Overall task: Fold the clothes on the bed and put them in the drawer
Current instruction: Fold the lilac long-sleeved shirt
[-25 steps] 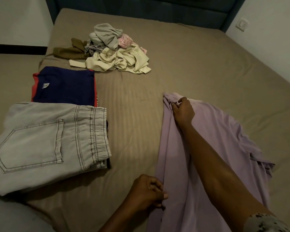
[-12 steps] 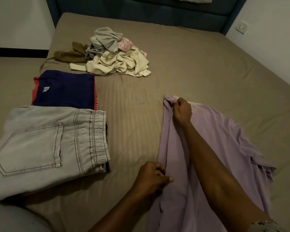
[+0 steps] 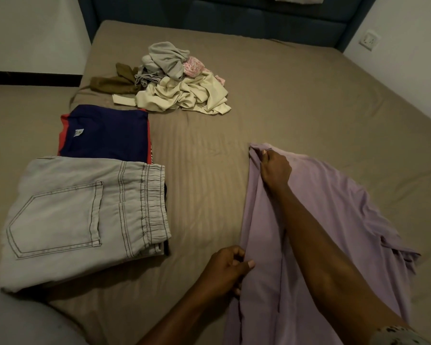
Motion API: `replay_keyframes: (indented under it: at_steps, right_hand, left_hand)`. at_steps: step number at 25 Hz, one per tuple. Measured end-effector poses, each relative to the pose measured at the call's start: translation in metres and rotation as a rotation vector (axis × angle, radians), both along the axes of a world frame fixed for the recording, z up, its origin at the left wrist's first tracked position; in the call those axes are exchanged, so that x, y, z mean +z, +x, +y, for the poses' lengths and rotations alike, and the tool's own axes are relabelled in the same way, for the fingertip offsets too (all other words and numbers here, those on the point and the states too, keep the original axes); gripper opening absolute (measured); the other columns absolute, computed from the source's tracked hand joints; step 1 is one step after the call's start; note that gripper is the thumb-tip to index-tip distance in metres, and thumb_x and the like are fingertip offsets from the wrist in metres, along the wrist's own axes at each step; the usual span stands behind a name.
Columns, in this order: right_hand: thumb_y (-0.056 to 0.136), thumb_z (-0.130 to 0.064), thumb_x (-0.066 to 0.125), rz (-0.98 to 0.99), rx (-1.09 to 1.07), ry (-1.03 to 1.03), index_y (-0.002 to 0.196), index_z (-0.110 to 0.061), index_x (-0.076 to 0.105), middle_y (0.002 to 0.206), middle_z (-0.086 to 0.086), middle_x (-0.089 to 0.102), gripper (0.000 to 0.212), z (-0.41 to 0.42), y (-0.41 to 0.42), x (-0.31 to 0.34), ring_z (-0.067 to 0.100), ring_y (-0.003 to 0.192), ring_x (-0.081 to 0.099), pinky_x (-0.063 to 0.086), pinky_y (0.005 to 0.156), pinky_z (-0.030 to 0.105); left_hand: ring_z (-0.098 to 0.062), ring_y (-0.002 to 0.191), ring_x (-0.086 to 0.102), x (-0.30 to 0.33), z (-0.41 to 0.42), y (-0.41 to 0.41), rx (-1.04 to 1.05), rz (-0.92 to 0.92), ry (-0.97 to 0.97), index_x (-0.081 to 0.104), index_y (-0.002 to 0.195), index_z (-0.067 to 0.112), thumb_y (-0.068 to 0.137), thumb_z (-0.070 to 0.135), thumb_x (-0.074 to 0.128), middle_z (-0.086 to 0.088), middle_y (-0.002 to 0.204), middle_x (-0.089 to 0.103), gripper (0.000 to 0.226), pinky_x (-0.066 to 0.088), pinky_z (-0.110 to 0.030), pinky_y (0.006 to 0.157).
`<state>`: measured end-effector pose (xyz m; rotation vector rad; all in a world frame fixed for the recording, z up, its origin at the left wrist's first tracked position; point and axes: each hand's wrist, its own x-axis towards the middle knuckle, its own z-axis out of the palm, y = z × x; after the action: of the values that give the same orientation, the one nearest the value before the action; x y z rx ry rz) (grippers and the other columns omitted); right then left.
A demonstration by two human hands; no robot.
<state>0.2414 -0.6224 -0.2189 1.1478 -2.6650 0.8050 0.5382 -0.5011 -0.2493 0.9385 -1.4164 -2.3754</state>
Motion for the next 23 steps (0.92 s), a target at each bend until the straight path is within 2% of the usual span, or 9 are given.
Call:
replay_keyframes:
  at_steps: [2, 4, 7, 10, 12, 15, 18, 20, 23]
  right_hand:
    - [0.108, -0.035, 0.033, 0.049, -0.071, 0.035, 0.101, -0.012, 0.070, 0.100, 0.013, 0.074, 0.044, -0.010, 0.000, 0.007, 0.035, 0.092, 0.068, 0.045, 0.072, 0.037]
    - [0.107, -0.042, 0.030, 0.072, -0.018, 0.081, 0.102, -0.010, 0.069, 0.099, 0.015, 0.072, 0.050, -0.016, 0.006, 0.006, 0.037, 0.091, 0.067, 0.045, 0.070, 0.038]
    - [0.108, -0.041, 0.031, 0.103, 0.129, 0.223, 0.126, -0.012, 0.062, 0.111, 0.017, 0.067, 0.046, -0.013, 0.024, -0.007, 0.036, 0.101, 0.063, 0.051, 0.075, 0.041]
    - [0.106, -0.049, 0.029, 0.058, 0.077, 0.264, 0.140, -0.014, 0.052, 0.139, 0.017, 0.055, 0.054, 0.013, 0.047, -0.012, 0.035, 0.122, 0.052, 0.045, 0.099, 0.048]
    - [0.106, -0.059, 0.022, 0.006, 0.086, 0.284, 0.155, -0.019, 0.037, 0.161, 0.016, 0.035, 0.065, 0.046, 0.071, -0.013, 0.036, 0.143, 0.037, 0.033, 0.116, 0.053]
    - [0.104, -0.066, 0.018, -0.020, 0.073, 0.285, 0.162, -0.023, 0.021, 0.170, 0.015, 0.016, 0.072, 0.104, 0.098, -0.012, 0.033, 0.154, 0.018, 0.018, 0.123, 0.053]
    - [0.104, -0.067, 0.020, -0.038, 0.065, 0.288, 0.164, -0.025, 0.016, 0.172, 0.009, 0.009, 0.073, 0.156, 0.118, -0.020, 0.028, 0.157, 0.010, 0.012, 0.126, 0.050]
    - [0.101, -0.071, 0.015, -0.041, 0.115, 0.323, 0.164, -0.025, 0.016, 0.172, 0.009, 0.008, 0.079, 0.179, 0.121, -0.032, 0.028, 0.158, 0.010, 0.015, 0.126, 0.052]
    - [0.100, -0.070, 0.011, -0.032, 0.104, 0.316, 0.165, -0.024, 0.015, 0.172, 0.013, 0.008, 0.079, 0.190, 0.108, -0.028, 0.030, 0.158, 0.009, 0.019, 0.124, 0.054]
  left_hand:
    - [-0.024, 0.066, 0.062, -0.001, 0.003, 0.007, 0.022, 0.023, 0.021, 0.064, 0.099, 0.010, 0.094, 0.032, 0.070, -0.013, 0.083, 0.070, 0.024, 0.048, -0.027, 0.048]
    - [-0.026, 0.075, 0.067, -0.005, 0.006, 0.009, 0.050, -0.016, -0.034, 0.068, 0.098, 0.014, 0.088, 0.031, 0.075, -0.012, 0.086, 0.073, 0.021, 0.057, -0.036, 0.062]
    - [-0.026, 0.075, 0.072, -0.010, 0.012, 0.009, 0.061, -0.132, -0.166, 0.071, 0.093, 0.019, 0.077, 0.026, 0.082, -0.007, 0.078, 0.075, 0.020, 0.062, -0.049, 0.079]
    - [-0.020, 0.068, 0.070, 0.002, 0.016, 0.024, 0.026, -0.210, -0.253, 0.065, 0.100, 0.024, 0.060, 0.033, 0.096, -0.011, 0.081, 0.074, 0.051, 0.060, -0.038, 0.063]
    - [-0.015, 0.067, 0.069, 0.009, 0.018, 0.042, -0.069, -0.214, -0.301, 0.059, 0.110, 0.030, 0.055, 0.037, 0.099, -0.008, 0.086, 0.073, 0.068, 0.056, -0.032, 0.057]
    - [-0.013, 0.068, 0.068, 0.011, 0.025, 0.061, -0.124, -0.157, -0.245, 0.050, 0.128, 0.032, 0.057, 0.029, 0.100, -0.006, 0.102, 0.067, 0.088, 0.057, -0.030, 0.057]
    - [-0.003, 0.070, 0.063, -0.002, 0.041, 0.075, -0.161, -0.126, -0.455, 0.035, 0.149, 0.032, 0.061, 0.030, 0.098, 0.001, 0.102, 0.064, 0.108, 0.053, -0.023, 0.061]
    - [-0.008, 0.068, 0.064, -0.013, 0.051, 0.087, -0.143, -0.042, -0.495, 0.034, 0.154, 0.032, 0.071, 0.021, 0.092, 0.000, 0.097, 0.064, 0.102, 0.055, -0.030, 0.061]
    - [-0.016, 0.066, 0.064, -0.025, 0.052, 0.099, -0.114, 0.053, -0.549, 0.053, 0.146, 0.037, 0.081, 0.010, 0.084, -0.009, 0.096, 0.067, 0.077, 0.059, -0.033, 0.063]
